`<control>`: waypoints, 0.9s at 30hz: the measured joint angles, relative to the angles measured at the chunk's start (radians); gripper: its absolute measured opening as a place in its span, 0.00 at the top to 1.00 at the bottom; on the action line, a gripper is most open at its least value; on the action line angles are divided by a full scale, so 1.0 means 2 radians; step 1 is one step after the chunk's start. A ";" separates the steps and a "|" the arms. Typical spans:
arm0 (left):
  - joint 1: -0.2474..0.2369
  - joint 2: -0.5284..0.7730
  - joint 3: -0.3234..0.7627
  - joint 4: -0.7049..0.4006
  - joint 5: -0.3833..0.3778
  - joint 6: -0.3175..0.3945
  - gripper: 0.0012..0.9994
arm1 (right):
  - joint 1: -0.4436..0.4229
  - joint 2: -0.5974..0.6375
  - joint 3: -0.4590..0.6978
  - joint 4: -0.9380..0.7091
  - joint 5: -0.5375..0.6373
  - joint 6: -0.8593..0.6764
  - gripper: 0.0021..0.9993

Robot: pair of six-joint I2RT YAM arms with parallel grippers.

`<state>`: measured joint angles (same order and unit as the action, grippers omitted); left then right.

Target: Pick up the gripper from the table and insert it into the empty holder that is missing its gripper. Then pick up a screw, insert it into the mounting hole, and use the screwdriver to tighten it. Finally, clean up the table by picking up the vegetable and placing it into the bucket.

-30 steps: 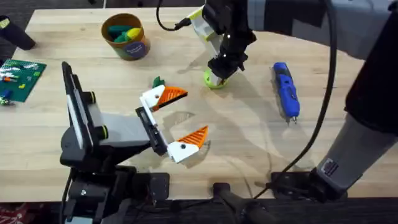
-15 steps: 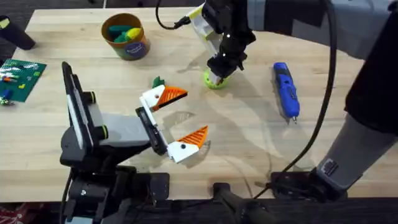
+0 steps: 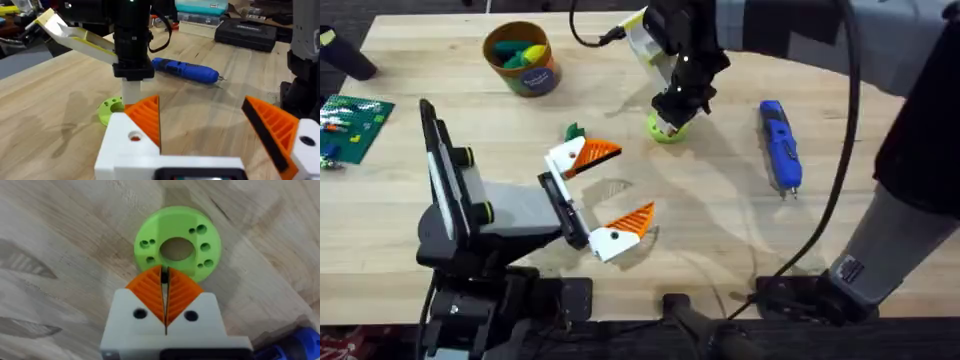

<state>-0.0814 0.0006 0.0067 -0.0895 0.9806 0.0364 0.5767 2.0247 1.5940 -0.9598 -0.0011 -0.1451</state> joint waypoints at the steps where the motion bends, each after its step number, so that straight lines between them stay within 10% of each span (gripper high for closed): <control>1: 0.000 0.000 0.000 0.000 0.000 0.000 0.01 | 0.001 0.000 0.000 -0.001 0.000 0.000 0.99; 27: 0.000 0.000 0.000 0.000 0.000 0.000 0.01 | 0.002 0.000 0.043 -0.064 0.000 -0.001 1.00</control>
<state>-0.0814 0.0006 0.0067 -0.0895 0.9806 0.0364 0.5804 2.0247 1.6802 -1.0868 -0.0013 -0.1463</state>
